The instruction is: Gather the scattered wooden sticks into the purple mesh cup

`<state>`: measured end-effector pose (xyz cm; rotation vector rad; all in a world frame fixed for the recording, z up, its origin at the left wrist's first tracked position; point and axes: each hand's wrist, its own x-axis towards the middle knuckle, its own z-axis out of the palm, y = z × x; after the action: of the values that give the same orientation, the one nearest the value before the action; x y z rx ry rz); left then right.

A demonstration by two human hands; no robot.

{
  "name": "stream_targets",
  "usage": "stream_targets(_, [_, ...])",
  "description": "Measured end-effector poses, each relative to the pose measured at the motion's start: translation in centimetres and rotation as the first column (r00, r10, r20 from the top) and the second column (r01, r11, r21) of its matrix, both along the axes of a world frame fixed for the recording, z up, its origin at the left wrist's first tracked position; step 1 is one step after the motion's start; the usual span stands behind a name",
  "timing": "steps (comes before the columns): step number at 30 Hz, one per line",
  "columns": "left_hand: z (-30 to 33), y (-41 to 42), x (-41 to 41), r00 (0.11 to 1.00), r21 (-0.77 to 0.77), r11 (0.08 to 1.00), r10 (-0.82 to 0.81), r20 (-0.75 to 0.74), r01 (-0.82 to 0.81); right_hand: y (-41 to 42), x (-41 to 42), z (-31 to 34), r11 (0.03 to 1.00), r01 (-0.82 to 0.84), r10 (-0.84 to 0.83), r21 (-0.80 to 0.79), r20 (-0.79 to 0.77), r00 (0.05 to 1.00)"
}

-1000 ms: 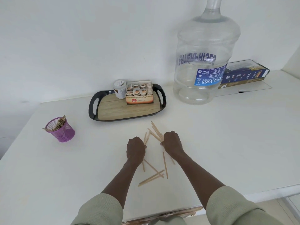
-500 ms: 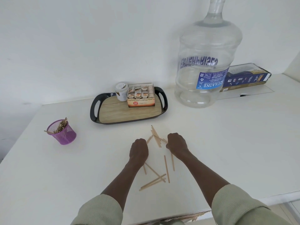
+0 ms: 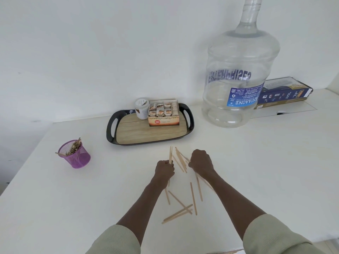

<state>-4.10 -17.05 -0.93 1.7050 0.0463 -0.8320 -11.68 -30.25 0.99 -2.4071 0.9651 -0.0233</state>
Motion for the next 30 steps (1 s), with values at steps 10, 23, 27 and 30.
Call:
stream_targets(10, [2.5,-1.6,0.2,0.983,-0.281,0.951,0.083,-0.166,-0.128,3.7,3.4,2.1,0.835,0.151,-0.315,0.529,0.234,0.920])
stream_targets(23, [3.9,0.2,1.7,0.947,-0.445,0.858,0.130,-0.293,-0.256,8.6,4.9,3.2,0.966,0.085,-0.180,0.245,0.396,0.900])
stream_targets(27, [4.4,1.1,2.6,0.945,-0.436,0.857,0.157,-0.285,-0.274,9.9,4.9,3.3,0.979,0.053,-0.146,0.198,0.492,0.859])
stream_targets(30, [4.8,1.8,3.3,0.940,-0.430,0.844,0.228,-0.252,-0.321,9.9,5.1,3.7,0.975,-0.039,-0.092,0.220,0.555,0.827])
